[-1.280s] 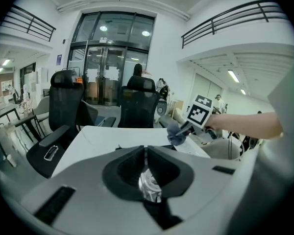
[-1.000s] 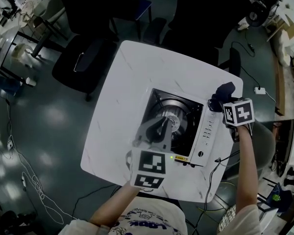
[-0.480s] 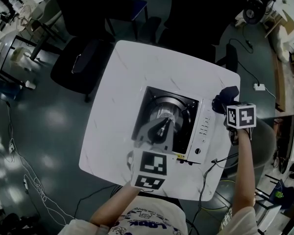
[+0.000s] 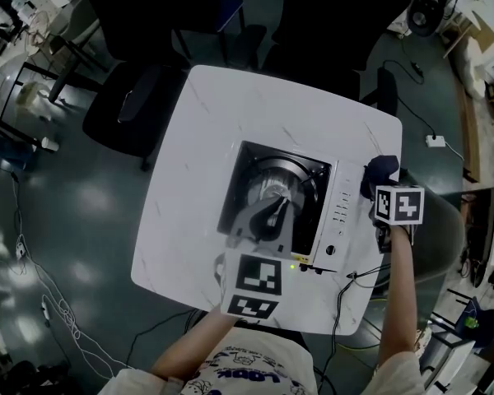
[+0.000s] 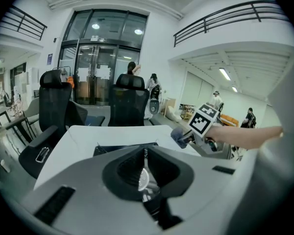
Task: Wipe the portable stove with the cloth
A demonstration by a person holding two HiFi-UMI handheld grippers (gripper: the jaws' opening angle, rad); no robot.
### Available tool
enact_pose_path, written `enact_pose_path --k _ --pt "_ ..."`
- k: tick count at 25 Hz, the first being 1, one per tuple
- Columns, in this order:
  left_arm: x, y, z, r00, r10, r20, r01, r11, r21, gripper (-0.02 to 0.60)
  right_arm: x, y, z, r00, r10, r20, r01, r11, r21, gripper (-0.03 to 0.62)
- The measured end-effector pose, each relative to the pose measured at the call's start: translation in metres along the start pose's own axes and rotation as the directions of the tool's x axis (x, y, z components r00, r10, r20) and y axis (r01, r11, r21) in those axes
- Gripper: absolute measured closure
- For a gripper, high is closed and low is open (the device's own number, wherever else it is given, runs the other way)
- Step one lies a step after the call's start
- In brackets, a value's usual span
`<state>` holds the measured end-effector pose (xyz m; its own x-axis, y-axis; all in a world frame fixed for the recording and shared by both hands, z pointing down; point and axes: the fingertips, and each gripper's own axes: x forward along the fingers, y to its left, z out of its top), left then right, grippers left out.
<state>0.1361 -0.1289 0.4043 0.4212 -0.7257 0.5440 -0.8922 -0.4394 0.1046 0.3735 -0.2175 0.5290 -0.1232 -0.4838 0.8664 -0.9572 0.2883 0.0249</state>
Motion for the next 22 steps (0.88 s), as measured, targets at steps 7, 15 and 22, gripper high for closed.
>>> enact_pose_path --k 7,15,22 --pt "0.001 0.002 -0.001 1.000 0.005 -0.002 -0.005 1.000 -0.003 0.551 -0.006 0.015 -0.028 0.999 0.036 -0.008 -0.035 0.998 0.044 0.497" --pt "0.000 -0.007 -0.003 1.000 -0.011 -0.003 0.011 1.000 0.003 0.551 -0.013 0.024 -0.047 0.998 0.062 -0.005 -0.062 0.996 0.070 0.497" --pt "-0.006 -0.010 -0.013 1.000 -0.017 -0.004 0.017 1.000 -0.010 0.551 -0.023 0.033 -0.060 0.998 0.059 -0.005 -0.058 0.996 0.064 0.497"
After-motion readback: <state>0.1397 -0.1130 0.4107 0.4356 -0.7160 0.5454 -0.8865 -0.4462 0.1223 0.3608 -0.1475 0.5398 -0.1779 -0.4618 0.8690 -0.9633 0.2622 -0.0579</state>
